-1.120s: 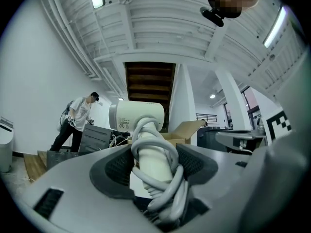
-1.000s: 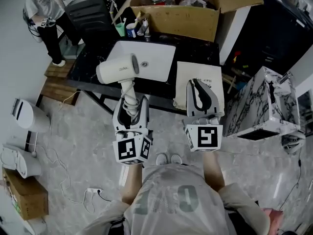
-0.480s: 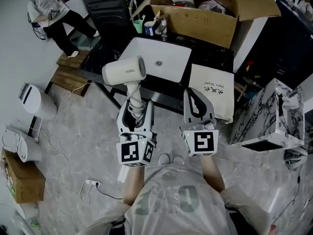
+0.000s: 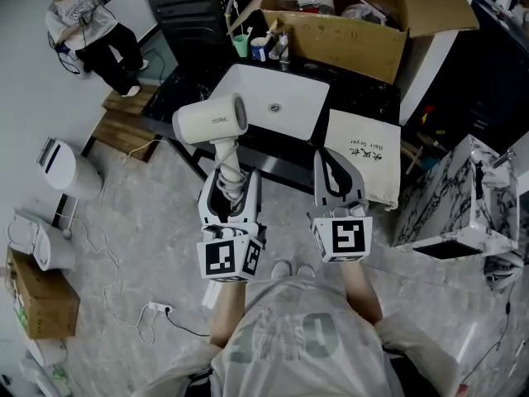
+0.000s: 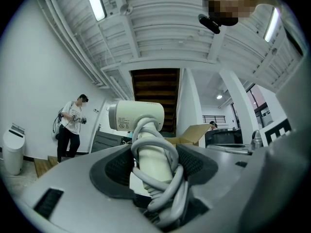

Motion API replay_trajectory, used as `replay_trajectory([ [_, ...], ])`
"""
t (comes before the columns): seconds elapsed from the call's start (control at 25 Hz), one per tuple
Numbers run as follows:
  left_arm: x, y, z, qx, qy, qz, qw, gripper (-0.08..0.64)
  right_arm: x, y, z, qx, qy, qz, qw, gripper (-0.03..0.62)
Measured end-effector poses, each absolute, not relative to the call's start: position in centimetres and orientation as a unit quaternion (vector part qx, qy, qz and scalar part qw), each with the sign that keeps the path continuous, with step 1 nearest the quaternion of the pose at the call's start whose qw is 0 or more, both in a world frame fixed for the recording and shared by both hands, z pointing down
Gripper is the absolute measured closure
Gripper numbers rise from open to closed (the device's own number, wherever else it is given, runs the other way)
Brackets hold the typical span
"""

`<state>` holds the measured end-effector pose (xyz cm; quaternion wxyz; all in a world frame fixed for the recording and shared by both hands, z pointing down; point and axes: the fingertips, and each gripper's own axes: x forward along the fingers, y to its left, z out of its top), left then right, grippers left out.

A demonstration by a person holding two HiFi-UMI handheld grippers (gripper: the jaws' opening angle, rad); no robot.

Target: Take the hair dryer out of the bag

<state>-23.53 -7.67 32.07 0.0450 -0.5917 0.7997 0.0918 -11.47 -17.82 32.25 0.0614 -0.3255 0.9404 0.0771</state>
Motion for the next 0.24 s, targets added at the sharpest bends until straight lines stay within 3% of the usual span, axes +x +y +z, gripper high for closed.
replay_trajectory([
  [0.24, -23.70, -7.50, 31.73, -0.591, 0.800, 0.095, 0.046, 0.270, -11.67, -17.69, 32.40, -0.324, 0.941, 0.079, 0.054, 0.555],
])
